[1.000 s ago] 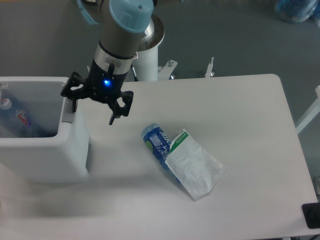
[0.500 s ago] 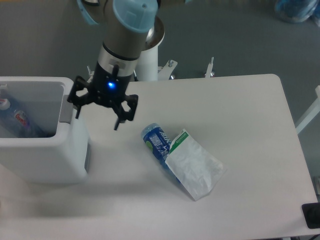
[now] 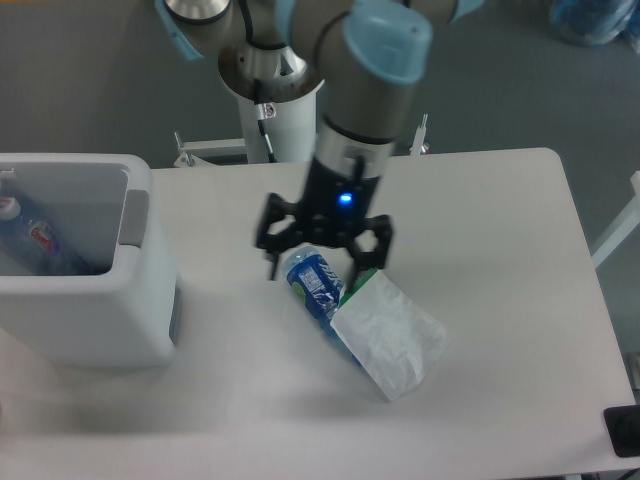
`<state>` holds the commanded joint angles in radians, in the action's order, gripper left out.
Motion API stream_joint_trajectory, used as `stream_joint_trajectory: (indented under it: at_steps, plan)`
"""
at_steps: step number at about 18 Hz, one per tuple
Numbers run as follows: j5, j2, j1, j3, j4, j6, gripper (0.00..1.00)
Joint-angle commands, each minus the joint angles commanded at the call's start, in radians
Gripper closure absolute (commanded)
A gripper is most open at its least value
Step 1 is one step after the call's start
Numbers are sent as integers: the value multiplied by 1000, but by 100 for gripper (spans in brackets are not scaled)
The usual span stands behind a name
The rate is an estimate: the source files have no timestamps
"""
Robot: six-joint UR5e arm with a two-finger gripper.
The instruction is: Open the trash can
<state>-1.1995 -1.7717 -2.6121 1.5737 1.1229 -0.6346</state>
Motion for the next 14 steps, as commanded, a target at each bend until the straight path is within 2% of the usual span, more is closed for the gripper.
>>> stream_joint_trajectory:
  at_steps: [5, 10, 14]
  plan:
    - [-44, -35, -97, 49, -2, -244, 0]
    - [-181, -55, -144, 49, -9, -384, 0]
    - [-204, -100, -172, 8, -23, -552, 0]
